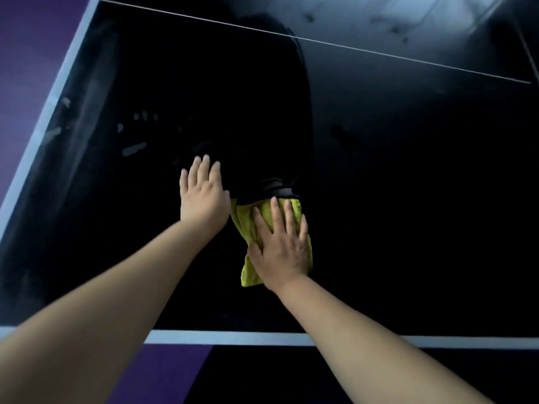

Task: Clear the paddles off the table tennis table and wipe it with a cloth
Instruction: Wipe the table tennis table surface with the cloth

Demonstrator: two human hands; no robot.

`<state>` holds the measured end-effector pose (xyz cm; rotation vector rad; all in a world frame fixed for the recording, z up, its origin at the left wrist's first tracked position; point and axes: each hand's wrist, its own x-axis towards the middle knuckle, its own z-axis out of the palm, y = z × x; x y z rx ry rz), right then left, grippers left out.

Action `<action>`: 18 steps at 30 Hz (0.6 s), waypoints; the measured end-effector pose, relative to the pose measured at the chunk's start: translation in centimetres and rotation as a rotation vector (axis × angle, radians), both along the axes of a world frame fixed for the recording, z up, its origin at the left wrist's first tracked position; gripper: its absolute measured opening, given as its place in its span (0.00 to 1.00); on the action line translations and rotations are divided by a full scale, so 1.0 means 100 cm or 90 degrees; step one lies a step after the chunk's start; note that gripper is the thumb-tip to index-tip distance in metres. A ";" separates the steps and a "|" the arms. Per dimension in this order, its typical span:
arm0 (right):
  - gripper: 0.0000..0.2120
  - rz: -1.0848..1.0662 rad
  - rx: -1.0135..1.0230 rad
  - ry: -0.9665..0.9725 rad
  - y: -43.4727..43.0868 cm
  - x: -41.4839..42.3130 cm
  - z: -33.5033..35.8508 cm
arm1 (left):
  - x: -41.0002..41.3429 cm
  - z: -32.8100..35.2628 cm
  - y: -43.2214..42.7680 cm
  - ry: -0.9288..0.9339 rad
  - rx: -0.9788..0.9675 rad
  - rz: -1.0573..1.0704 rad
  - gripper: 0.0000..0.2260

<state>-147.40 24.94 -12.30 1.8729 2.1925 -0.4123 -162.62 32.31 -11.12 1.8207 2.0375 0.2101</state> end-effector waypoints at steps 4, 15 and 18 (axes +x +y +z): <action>0.33 -0.029 0.000 0.007 -0.062 -0.001 0.003 | -0.009 -0.001 -0.064 -0.026 -0.020 0.027 0.26; 0.37 0.009 -0.049 -0.028 -0.124 0.020 0.008 | 0.001 0.013 -0.099 -0.094 -0.030 0.083 0.24; 0.38 0.020 -0.053 -0.027 -0.081 0.024 0.004 | 0.009 0.011 -0.086 -0.093 -0.030 0.083 0.24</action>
